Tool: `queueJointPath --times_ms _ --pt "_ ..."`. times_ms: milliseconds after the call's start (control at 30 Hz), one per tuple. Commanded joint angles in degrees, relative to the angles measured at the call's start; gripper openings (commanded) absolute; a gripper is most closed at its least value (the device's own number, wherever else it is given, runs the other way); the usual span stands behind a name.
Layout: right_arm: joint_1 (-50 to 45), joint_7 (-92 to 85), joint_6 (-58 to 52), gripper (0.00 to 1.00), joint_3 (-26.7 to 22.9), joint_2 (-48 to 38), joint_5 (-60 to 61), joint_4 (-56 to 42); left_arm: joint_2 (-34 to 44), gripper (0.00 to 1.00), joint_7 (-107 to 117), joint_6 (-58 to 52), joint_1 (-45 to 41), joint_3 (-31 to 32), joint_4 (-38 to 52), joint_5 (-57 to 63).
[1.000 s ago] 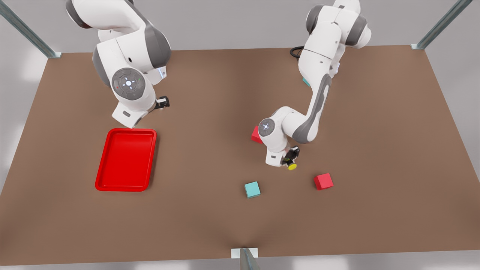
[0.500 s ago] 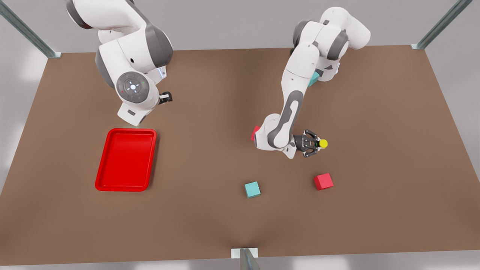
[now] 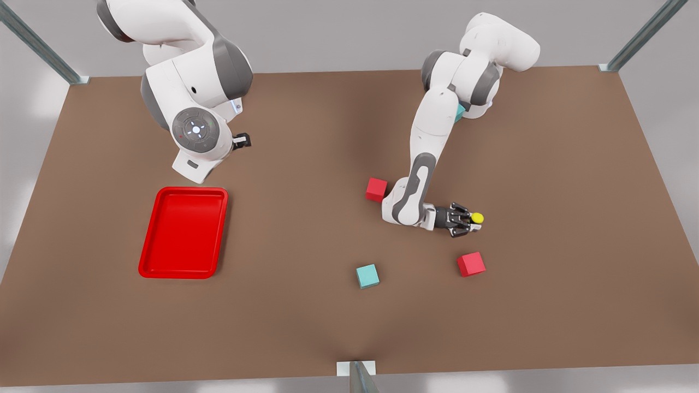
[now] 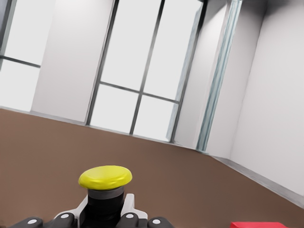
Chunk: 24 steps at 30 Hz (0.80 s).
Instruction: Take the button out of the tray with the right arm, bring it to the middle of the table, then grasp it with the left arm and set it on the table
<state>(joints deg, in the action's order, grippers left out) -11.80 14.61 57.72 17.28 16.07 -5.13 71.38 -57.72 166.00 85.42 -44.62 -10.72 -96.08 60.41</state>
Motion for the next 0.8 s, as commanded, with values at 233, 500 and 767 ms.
queueJointPath --times_ms 233,500,767 --pt "-0.1 0.1 -0.2 1.0 0.0 -0.1 0.0 -0.3 -0.2 1.0 24.0 0.7 0.0 0.1 0.3 1.3" --pt "-0.1 0.1 -0.2 1.0 0.0 -0.1 -0.8 -0.4 0.9 1.0 21.6 0.3 -0.2 0.0 0.6 1.7" --pt "-0.5 0.1 -0.2 1.0 0.0 -0.1 -1.0 -0.4 2.6 1.0 18.3 -0.7 -0.5 -0.8 0.5 1.8"
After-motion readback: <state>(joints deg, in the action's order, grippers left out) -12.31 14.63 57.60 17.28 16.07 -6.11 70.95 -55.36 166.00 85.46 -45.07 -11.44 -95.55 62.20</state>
